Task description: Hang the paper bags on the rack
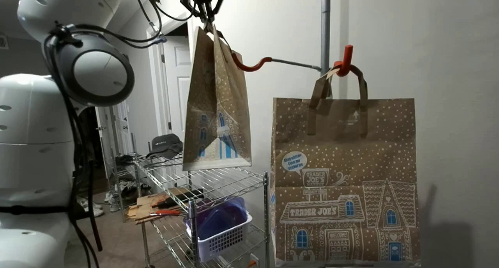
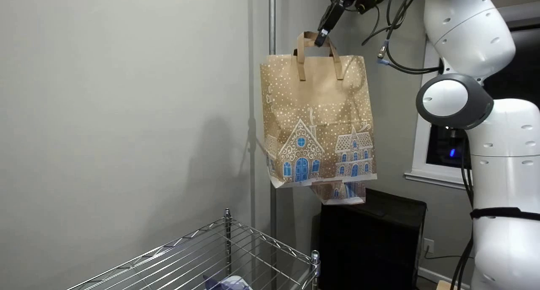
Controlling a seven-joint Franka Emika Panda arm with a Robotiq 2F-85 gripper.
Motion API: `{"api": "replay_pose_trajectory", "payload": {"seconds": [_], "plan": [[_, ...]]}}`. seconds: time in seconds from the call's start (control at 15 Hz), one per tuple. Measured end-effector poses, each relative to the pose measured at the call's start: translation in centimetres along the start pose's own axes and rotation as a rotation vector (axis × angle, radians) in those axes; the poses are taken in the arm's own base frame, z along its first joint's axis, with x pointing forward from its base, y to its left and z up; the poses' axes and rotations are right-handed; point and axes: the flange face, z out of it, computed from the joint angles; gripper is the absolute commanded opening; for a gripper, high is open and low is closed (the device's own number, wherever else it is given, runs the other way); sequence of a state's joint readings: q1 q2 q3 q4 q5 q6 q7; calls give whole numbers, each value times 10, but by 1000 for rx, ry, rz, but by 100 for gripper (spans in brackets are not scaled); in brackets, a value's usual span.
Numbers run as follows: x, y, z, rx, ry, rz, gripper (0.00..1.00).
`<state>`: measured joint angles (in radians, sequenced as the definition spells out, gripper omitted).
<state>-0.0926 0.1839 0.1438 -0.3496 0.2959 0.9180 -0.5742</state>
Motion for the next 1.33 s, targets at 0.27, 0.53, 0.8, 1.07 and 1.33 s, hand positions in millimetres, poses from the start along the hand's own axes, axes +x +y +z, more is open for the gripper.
{"api": "replay_pose_trajectory", "payload": {"seconds": [0.27,0.53,0.8,1.07,1.33], "plan": [[-17,21,-6,9,26,44,5],[-43,60,-8,27,47,100,5],[-62,100,6,82,68,113,5],[-60,124,32,178,94,92,5],[-57,139,55,237,81,87,5]]}}
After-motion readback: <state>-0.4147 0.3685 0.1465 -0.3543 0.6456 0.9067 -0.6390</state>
